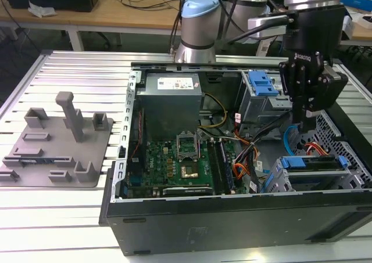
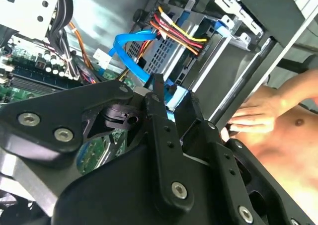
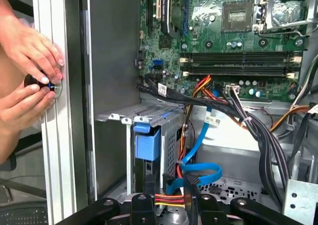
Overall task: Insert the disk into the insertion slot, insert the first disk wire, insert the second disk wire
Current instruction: 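Insert the second disk wire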
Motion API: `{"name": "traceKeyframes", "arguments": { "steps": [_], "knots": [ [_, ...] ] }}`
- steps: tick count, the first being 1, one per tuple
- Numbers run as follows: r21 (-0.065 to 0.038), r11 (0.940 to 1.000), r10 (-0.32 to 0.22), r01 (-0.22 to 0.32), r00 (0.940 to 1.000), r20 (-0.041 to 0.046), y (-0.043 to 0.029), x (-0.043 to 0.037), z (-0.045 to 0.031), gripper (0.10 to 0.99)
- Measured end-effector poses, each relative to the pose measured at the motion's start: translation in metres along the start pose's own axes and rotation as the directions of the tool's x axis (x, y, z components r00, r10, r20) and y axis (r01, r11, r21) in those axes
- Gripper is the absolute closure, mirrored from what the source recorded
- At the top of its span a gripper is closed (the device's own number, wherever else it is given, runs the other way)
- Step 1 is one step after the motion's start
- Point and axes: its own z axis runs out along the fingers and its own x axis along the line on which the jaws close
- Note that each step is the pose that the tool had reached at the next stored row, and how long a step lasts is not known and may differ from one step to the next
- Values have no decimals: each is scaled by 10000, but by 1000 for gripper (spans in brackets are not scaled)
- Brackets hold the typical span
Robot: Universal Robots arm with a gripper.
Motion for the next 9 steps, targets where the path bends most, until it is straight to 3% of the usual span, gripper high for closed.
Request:
{"name": "traceKeyframes", "arguments": {
  "steps": [3, 4, 5, 7, 9],
  "knots": [
    [58, 10000, 16, -16, 10000, -82, 96, -15, 5, 722],
    [131, 9999, 18, -16, 9999, -158, 97, -20, 8, 722],
    [379, 9993, 86, -79, 9998, -199, 97, -21, 8, 722],
    [637, 9978, 196, -182, 9996, -226, 102, -23, 12, 722],
    [649, 9977, 218, -203, 9995, -233, 103, -23, 13, 722]
  ]
}}
